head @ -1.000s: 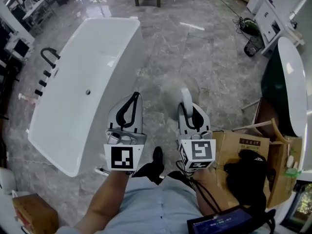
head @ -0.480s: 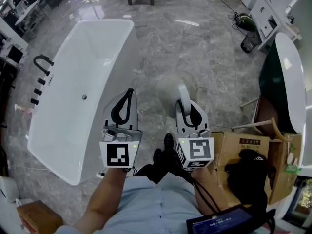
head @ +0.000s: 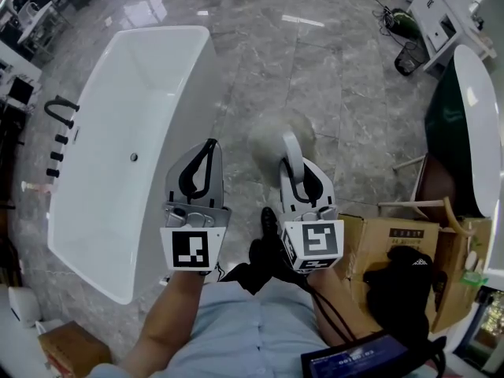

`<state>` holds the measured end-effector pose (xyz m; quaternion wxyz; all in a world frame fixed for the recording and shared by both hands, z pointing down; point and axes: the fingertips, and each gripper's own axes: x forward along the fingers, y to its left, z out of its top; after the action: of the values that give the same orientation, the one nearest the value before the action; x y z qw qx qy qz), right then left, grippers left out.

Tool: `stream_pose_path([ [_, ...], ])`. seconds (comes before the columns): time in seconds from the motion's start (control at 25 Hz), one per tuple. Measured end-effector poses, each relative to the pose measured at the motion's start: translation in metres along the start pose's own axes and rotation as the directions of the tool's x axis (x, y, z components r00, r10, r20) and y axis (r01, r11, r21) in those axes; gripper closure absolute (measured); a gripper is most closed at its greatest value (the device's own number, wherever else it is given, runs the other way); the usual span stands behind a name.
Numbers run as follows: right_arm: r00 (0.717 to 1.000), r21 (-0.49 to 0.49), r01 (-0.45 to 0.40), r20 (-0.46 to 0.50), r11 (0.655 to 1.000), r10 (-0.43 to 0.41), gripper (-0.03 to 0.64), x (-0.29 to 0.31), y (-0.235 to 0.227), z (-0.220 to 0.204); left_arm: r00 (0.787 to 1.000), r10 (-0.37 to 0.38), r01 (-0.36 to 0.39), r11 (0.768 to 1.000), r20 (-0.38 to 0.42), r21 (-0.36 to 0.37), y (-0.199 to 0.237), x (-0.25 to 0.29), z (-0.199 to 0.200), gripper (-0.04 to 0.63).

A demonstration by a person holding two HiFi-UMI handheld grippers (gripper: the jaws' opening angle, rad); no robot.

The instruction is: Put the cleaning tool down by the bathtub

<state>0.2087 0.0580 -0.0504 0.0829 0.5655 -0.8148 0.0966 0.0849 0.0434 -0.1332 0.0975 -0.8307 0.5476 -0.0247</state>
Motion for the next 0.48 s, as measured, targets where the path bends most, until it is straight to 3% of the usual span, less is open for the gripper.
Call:
stream_pose_path([
  [0.48,0.995,-0.008,-0.101,0.004,0.995,0.101,0.52,0.093,-0.021,0.026,0.998,0.063,-0.063,0.998,0.004,0.019,0.035,0.085,-0.005,0.578],
])
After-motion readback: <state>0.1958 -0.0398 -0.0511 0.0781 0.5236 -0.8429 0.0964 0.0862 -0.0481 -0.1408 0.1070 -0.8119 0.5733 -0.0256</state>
